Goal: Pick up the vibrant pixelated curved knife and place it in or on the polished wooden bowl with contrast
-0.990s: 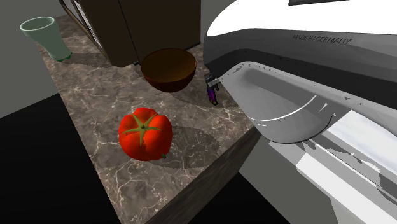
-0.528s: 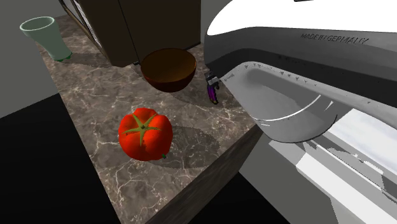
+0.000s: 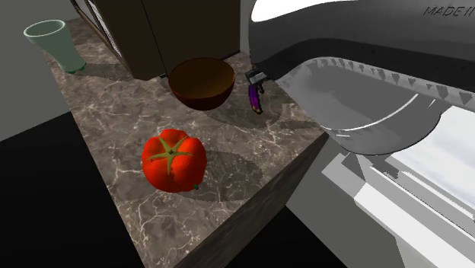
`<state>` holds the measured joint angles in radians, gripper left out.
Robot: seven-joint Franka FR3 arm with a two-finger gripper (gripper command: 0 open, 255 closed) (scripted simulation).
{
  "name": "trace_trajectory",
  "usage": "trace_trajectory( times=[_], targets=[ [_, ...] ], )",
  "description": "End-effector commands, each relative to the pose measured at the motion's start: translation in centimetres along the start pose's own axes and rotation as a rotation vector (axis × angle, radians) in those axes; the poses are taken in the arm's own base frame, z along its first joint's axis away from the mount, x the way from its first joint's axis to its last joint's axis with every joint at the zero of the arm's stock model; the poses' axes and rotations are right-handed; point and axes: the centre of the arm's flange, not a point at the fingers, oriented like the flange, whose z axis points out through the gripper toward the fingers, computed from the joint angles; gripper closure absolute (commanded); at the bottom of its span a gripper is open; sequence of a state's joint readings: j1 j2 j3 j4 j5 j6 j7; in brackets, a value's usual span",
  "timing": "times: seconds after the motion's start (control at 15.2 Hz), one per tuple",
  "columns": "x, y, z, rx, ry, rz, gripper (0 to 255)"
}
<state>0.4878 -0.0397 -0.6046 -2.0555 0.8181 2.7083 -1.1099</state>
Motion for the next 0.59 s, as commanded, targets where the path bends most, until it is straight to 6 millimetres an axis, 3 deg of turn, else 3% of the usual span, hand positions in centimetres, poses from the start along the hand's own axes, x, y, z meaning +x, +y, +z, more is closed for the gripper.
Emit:
trace_trajectory(
  times=[0.0,0.53],
  targets=[
    [0.7,-0.1,-0.8,0.000,0.000,0.000,255],
    [4.0,0.0,-3.5,0.000,0.000,0.000,255]
  ],
)
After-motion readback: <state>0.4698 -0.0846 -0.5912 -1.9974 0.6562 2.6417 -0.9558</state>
